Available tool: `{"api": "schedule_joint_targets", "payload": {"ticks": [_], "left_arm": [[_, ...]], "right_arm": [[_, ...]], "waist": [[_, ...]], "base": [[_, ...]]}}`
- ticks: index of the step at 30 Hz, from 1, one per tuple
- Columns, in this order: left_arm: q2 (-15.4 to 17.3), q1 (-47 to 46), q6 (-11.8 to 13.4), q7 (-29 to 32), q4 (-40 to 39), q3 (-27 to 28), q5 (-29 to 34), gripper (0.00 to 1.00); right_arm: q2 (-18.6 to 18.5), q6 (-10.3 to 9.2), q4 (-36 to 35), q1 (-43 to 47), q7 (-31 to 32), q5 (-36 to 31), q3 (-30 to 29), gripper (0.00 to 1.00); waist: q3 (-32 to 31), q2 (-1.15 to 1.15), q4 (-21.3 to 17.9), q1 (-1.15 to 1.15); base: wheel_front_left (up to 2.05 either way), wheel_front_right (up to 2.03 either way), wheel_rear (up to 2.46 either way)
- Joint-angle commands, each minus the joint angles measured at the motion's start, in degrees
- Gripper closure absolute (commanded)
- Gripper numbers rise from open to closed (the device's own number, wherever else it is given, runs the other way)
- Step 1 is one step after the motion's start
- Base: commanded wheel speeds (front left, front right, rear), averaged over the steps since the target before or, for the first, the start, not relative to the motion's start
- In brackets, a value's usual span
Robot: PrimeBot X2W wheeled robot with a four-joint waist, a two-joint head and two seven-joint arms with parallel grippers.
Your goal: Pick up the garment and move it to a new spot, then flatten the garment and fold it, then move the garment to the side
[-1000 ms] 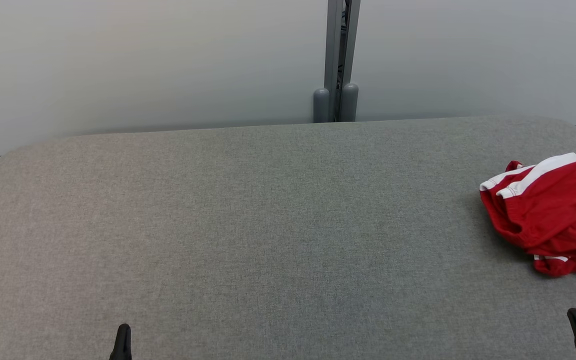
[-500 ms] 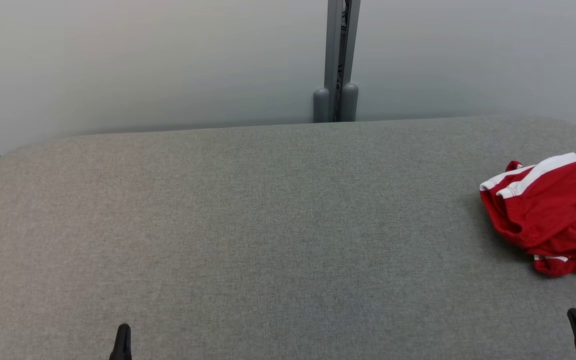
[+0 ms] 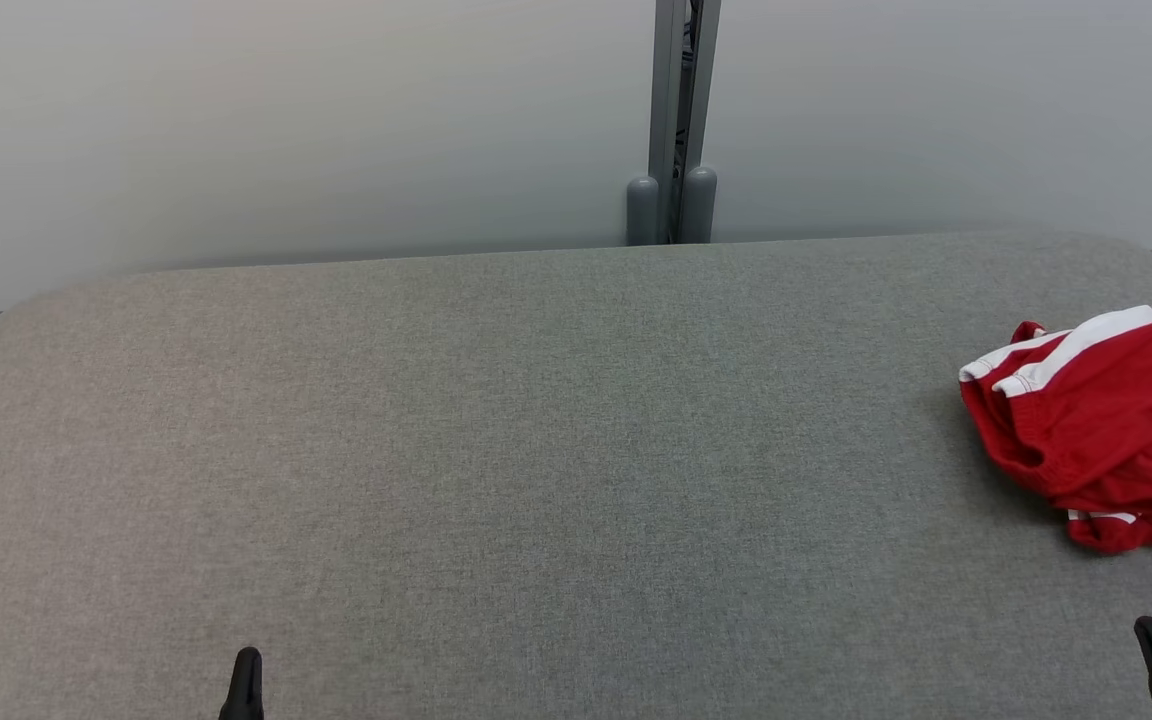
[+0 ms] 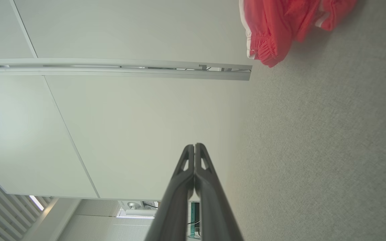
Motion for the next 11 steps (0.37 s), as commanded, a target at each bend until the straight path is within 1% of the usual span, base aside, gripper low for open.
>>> {"api": "schedule_joint_targets", "payload": {"ticks": [1,11], "left_arm": [[0.05,0.02,-0.28,-0.04,-0.26,0.29,0.12,1.00],[0.04,0.02,-0.28,0.00,-0.25,0.31,0.14,1.00]], "right_arm": [[-0.14,0.12,-0.37,0.55,0.04,0.42,-0.20,1.00],[-0.14,0.12,-0.36,0.55,0.03,0.43,-0.19,1.00]], "waist": [[0.00,0.00,0.00,0.00],[0.00,0.00,0.00,0.00]], "base": [[0.00,0.00,0.00],[0.00,0.00,0.00]]}}
